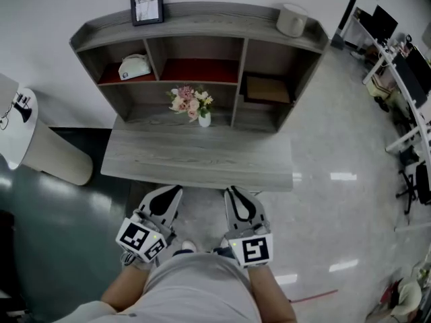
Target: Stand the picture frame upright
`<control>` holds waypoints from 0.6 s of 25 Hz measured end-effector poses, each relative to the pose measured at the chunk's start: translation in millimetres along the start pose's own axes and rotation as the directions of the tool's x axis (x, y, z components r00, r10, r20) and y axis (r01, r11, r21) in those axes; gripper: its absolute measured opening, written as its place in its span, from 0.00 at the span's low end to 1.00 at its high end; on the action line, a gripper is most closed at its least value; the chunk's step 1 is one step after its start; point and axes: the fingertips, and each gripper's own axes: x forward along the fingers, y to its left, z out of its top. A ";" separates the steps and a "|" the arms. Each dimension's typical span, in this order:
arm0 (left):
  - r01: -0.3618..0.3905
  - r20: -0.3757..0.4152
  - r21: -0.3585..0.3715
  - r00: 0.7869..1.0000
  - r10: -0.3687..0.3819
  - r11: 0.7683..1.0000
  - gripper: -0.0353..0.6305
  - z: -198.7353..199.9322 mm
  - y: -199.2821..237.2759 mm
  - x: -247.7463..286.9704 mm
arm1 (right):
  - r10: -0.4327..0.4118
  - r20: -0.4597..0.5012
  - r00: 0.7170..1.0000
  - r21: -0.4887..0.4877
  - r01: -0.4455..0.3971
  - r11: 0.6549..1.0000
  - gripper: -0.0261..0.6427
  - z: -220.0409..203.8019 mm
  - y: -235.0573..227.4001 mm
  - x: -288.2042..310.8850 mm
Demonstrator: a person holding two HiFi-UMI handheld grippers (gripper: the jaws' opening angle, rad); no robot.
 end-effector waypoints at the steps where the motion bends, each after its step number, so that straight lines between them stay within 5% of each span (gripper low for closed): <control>1: 0.000 -0.002 0.002 1.000 0.000 1.000 0.08 -0.8 -4.3 4.6 | -0.001 0.003 1.000 0.007 0.001 1.000 0.10 -0.9 -6.1 -2.2; 15: -0.052 -0.025 0.021 0.998 0.052 0.998 0.08 -8.5 -60.3 71.1 | 0.031 0.005 1.000 0.060 -0.031 0.998 0.10 -13.9 -92.1 -25.6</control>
